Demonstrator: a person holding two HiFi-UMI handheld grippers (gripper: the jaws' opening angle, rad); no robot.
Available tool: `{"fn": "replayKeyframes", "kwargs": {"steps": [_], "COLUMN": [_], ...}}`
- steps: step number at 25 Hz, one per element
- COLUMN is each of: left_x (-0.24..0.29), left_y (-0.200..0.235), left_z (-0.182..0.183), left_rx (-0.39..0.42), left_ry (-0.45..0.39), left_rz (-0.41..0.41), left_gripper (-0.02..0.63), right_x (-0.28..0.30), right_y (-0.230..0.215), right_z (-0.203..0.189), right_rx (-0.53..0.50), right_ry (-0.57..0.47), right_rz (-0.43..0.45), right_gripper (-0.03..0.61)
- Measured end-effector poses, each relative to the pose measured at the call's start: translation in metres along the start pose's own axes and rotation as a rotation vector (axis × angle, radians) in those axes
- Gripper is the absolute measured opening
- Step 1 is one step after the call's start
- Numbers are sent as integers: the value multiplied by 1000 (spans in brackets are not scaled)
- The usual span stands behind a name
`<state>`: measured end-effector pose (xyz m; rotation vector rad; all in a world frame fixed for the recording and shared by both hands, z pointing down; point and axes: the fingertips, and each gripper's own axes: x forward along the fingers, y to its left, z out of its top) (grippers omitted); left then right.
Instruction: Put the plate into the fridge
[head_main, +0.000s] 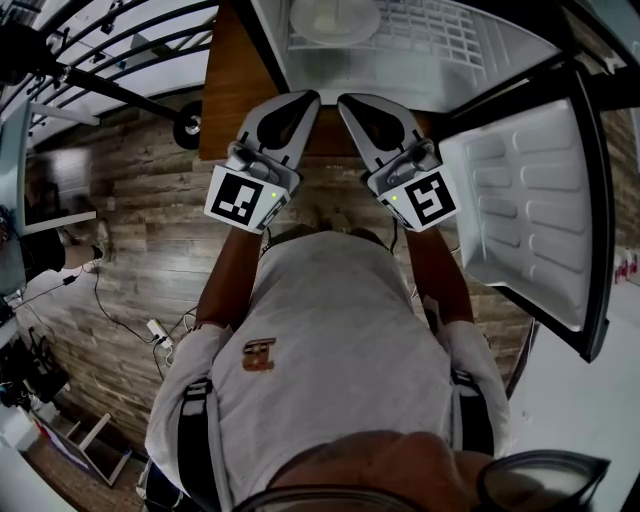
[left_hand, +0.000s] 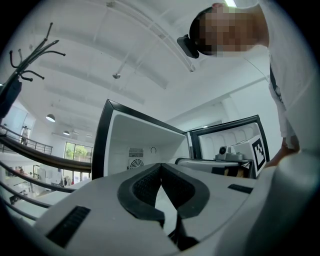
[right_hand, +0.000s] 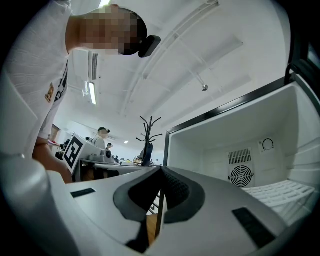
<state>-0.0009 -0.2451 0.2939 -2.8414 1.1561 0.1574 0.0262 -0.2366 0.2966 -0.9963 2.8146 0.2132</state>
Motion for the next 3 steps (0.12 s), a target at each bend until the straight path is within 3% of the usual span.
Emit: {"fn": "replayKeyframes", "kwargs": {"steps": [3], "left_x": [-2], "left_y": [1], "left_z": [-1], "left_rx": [-3], "left_ry": [5], "left_rz": [3], "left_gripper": [18], "right_x": [1], "right_y": [1], "right_z": [0], "right_rx": [1], "right_ry": [3], "right_rz": [-1], "right_gripper": [32]}}
